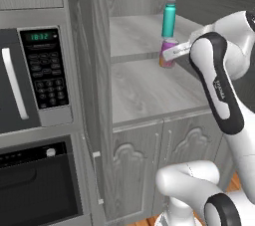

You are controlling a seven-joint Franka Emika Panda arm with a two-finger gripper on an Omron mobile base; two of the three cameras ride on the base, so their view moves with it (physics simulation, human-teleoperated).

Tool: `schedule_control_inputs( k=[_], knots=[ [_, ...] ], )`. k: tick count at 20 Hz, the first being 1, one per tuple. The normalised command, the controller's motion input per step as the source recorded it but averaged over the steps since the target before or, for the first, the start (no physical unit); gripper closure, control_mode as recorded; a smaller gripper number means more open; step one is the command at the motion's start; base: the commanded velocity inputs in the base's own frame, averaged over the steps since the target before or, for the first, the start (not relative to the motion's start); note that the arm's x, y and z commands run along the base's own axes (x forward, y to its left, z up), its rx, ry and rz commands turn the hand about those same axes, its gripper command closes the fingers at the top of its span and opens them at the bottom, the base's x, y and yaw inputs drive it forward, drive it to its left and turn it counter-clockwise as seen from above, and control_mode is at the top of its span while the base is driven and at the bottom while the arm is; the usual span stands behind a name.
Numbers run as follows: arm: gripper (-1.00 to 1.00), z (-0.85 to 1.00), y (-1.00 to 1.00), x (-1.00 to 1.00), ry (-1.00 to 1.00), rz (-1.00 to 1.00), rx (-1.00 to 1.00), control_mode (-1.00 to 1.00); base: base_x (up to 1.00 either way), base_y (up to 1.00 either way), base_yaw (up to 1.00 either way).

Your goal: Pick the water bottle, can, milk from the counter and place them in the open cabinet.

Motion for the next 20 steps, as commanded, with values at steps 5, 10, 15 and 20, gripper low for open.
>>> schedule_control_inputs(
  k=[5, 10, 15, 20],
  knots=[
    [1.0, 0.15, 0.11, 0.32, -0.17, -0.2, 0.0, -1.0, 0.0, 0.0, 0.0],
    [1.0, 0.11, 0.12, 0.36, -0.12, -0.16, 0.0, -1.0, 0.0, 0.0, 0.0],
    [1.0, 0.21, 0.0, 0.31, 0.0, -0.12, 0.04, -1.0, 0.0, 0.0, 0.0],
    [1.0, 0.3, 0.0, 0.03, 0.02, -0.08, 0.06, -1.0, 0.0, 0.0, 0.0]
  ],
)
